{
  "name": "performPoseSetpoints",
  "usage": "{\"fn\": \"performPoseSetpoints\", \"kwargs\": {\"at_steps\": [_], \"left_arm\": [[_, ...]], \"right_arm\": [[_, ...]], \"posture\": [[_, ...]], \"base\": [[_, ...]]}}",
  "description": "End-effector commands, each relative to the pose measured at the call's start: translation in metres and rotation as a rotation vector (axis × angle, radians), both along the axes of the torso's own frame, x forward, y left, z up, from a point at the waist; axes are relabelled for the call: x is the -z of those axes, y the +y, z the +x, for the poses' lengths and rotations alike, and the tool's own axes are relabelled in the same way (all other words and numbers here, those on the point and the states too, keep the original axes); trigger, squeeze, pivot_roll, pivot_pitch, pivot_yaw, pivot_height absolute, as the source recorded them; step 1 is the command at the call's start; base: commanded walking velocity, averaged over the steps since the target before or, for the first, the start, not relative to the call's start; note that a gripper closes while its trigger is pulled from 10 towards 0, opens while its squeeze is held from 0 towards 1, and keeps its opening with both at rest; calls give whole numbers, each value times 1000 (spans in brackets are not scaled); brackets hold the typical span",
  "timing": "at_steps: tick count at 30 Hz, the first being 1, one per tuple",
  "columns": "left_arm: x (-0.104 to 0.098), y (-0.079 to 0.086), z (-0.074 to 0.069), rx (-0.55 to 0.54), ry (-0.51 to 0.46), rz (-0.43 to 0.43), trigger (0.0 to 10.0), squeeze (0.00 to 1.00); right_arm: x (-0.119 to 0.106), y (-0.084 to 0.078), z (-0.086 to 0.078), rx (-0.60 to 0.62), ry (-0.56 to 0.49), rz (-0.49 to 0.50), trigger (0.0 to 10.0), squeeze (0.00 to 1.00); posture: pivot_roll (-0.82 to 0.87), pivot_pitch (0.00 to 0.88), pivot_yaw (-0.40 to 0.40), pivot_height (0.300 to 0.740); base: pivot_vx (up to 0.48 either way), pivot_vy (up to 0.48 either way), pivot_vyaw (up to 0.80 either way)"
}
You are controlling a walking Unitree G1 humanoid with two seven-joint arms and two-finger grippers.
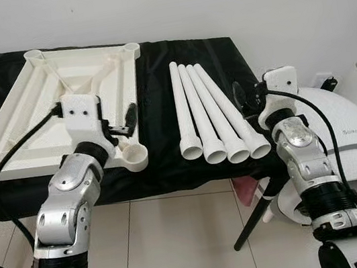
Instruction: Building children table
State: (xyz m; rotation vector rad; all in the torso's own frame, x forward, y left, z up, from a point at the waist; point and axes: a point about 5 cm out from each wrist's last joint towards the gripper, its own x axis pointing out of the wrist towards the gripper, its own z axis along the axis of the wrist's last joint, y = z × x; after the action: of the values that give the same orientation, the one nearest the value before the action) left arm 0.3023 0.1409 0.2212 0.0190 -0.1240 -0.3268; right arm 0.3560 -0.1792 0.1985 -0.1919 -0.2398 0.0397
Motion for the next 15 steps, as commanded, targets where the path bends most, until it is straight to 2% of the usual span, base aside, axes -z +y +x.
{"fn": "performPoseSetpoints", "kwargs": {"at_steps": [1, 4, 10, 15], "left_arm": [[-6, -17, -6, 193, 7, 33, 10000, 0], [-8, -26, -11, 261, 43, 29, 10000, 0], [-11, -39, -22, 372, 75, 63, 10000, 0], [-4, -53, -37, 511, 101, 123, 10000, 0]], "right_arm": [[0, -8, 5, 25, 50, 34, 10000, 0], [1, -13, 11, 30, 111, 52, 10000, 0], [1, -17, 16, -5, 200, 0, 10000, 0], [4, -19, 19, -73, 278, -48, 10000, 0]], "posture": [[4, 74, -36, 740], [5, 81, -36, 740], [4, 98, -39, 740], [3, 116, -49, 740]], "base": [[0, 0, 0], [0, 0, 0], [0, 0, 0], [0, 0, 0]]}}
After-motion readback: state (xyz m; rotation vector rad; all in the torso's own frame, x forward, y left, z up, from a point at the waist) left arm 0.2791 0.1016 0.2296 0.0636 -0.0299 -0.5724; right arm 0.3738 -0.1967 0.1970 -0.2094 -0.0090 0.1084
